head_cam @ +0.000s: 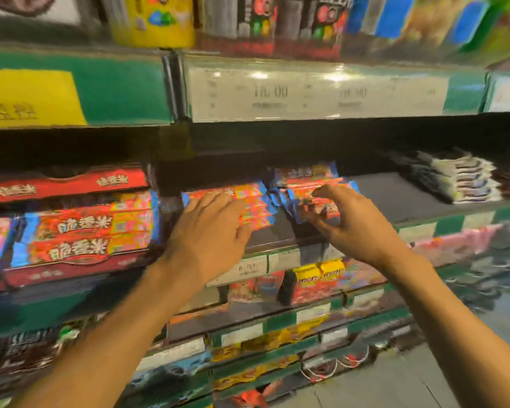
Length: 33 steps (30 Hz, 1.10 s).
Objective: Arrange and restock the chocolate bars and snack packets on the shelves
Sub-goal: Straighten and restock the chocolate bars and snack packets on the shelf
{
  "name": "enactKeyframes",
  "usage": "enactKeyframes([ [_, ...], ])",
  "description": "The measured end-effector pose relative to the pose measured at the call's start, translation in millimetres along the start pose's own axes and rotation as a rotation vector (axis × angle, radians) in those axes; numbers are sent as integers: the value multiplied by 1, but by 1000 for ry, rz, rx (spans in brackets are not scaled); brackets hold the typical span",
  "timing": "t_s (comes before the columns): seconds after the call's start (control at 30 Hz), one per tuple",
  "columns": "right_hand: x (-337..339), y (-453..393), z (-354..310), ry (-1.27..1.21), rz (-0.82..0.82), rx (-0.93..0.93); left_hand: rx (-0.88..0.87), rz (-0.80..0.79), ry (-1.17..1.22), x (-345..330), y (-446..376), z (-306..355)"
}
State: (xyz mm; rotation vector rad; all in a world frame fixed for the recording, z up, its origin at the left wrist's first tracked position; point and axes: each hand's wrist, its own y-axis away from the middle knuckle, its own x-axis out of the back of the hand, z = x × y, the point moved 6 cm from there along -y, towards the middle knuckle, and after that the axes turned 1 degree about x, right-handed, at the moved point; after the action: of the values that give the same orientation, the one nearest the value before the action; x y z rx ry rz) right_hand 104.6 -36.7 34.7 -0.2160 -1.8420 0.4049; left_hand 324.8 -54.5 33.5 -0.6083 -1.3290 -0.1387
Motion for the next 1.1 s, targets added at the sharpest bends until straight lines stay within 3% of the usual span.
enactKeyframes([
  [0.2, -8, -14, 47, 75, -175, 0, 66, -31, -69, -29, -22, 3],
  [0.33, -10, -23, 61, 74, -235, 1, 40, 31, -58, -31, -21, 9],
  [0.7, -11, -13, 55, -94, -171, 50, 237, -141, 230, -21, -25, -10],
  [0.9, 7, -1, 28, -143, -10, 97, 146, -50, 210, -13, -22, -12],
  [1.1, 19, 15, -8, -91, -81, 70, 19, 176, 285, 31, 7, 1],
])
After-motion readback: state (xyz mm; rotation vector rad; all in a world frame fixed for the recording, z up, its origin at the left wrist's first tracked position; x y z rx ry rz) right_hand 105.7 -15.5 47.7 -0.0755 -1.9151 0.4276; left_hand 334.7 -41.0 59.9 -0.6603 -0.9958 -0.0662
